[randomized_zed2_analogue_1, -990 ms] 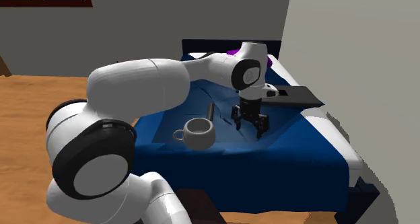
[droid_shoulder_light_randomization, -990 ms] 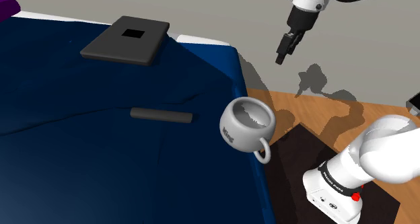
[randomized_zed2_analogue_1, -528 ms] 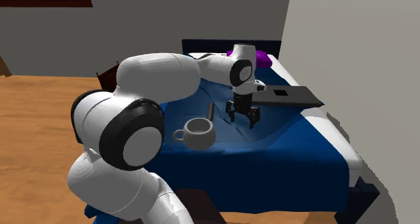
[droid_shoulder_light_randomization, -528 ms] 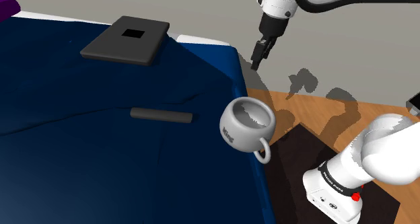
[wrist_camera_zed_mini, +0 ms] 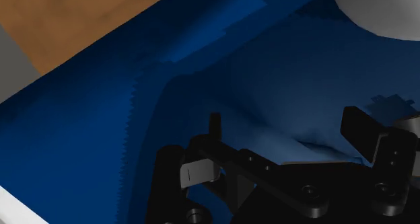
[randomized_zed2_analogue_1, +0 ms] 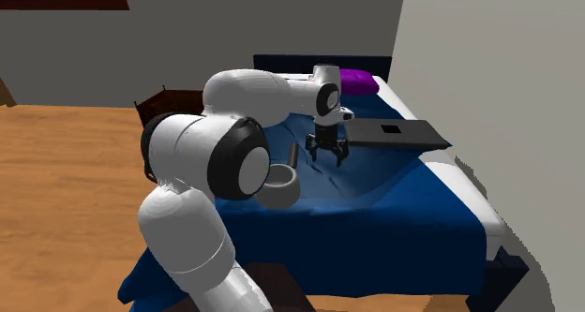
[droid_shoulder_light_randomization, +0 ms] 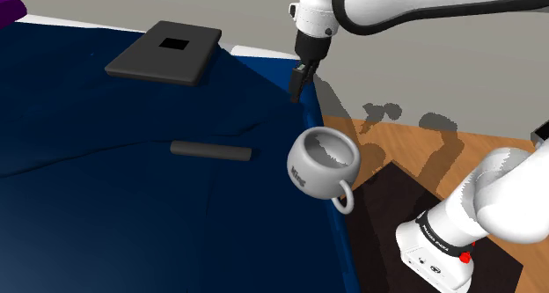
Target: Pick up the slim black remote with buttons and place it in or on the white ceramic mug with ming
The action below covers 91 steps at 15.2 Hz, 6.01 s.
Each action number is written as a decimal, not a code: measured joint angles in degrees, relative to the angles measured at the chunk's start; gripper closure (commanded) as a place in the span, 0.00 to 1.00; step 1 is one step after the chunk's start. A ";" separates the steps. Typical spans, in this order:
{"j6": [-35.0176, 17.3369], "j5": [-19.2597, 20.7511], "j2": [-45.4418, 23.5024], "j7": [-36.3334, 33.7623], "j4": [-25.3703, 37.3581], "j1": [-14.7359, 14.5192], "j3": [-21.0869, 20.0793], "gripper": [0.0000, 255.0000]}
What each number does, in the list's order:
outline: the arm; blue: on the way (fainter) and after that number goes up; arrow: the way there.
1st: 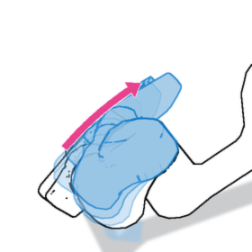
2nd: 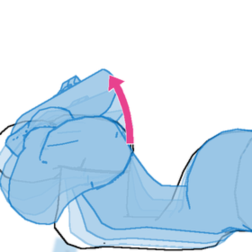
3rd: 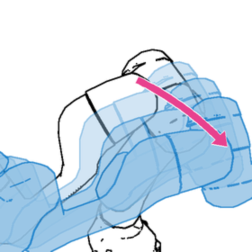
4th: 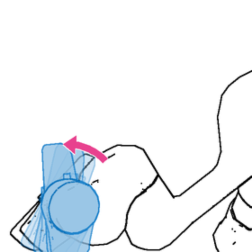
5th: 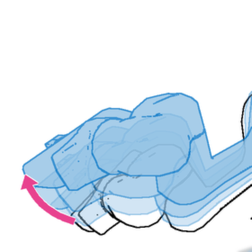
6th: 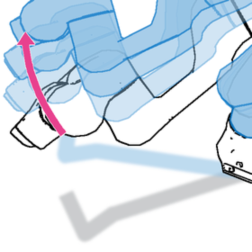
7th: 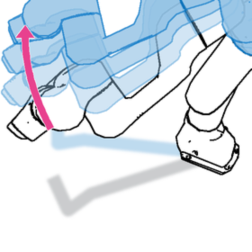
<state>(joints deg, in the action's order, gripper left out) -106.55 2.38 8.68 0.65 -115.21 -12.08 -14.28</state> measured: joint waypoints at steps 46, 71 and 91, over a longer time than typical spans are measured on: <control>-3.73 14.01 -36.93 -6.36 31.15 -15.60 -8.92 1.00; 14.54 13.35 -37.23 -3.85 50.03 -17.83 -9.38 1.00; 9.31 1.27 -6.22 0.19 16.33 -10.32 -10.41 1.00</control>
<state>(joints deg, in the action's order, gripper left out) -97.24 3.66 2.47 0.84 -98.88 -22.40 -24.69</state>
